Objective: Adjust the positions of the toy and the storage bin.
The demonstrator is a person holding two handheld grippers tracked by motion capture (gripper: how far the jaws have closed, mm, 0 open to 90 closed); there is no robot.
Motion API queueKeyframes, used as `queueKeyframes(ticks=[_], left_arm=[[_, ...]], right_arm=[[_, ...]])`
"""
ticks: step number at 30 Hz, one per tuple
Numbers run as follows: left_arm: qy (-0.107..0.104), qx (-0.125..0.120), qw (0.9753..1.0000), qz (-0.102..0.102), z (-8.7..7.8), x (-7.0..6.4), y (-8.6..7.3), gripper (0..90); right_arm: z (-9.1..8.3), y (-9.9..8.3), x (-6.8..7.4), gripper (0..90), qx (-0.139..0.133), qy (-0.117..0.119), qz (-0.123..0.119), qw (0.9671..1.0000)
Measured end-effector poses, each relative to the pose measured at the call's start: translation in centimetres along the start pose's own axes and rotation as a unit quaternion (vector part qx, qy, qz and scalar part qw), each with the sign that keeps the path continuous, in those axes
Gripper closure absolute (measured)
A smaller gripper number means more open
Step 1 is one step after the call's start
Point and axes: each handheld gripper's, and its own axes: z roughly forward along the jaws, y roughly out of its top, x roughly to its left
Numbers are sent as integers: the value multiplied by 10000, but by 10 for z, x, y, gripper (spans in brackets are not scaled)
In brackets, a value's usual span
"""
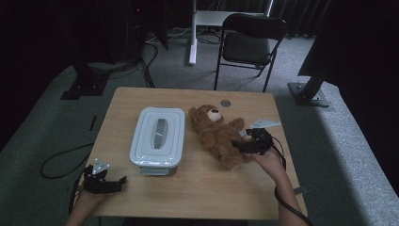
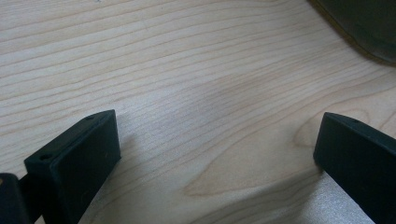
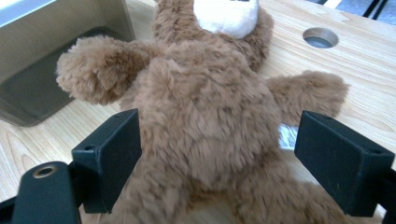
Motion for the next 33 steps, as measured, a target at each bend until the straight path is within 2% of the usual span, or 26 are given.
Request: queueKeyframes(ticks=[11, 15, 17, 22, 26, 30, 33], left_arm=[[-2, 0, 10000, 2, 0, 0, 0, 11], [-2, 0, 10000, 2, 0, 0, 0, 11], [-2, 0, 10000, 2, 0, 0, 0, 11], [-2, -1, 10000, 2, 0, 0, 0, 11], [-2, -4, 10000, 2, 0, 0, 0, 11], [-1, -4, 10000, 2, 0, 0, 0, 11], [0, -4, 10000, 1, 0, 0, 0, 11]], right_arm=[[34, 7, -5, 140, 291, 119, 56, 9995], [42, 5, -7, 140, 299, 287, 211, 9989], [45, 4, -5, 140, 326, 358, 236, 9986], [54, 1, 4, 139, 372, 364, 161, 9985], [60, -5, 8, 141, 413, 295, 141, 9986], [64, -9, 11, 143, 453, 326, 176, 9983], [67, -10, 17, 142, 516, 274, 84, 9983]])
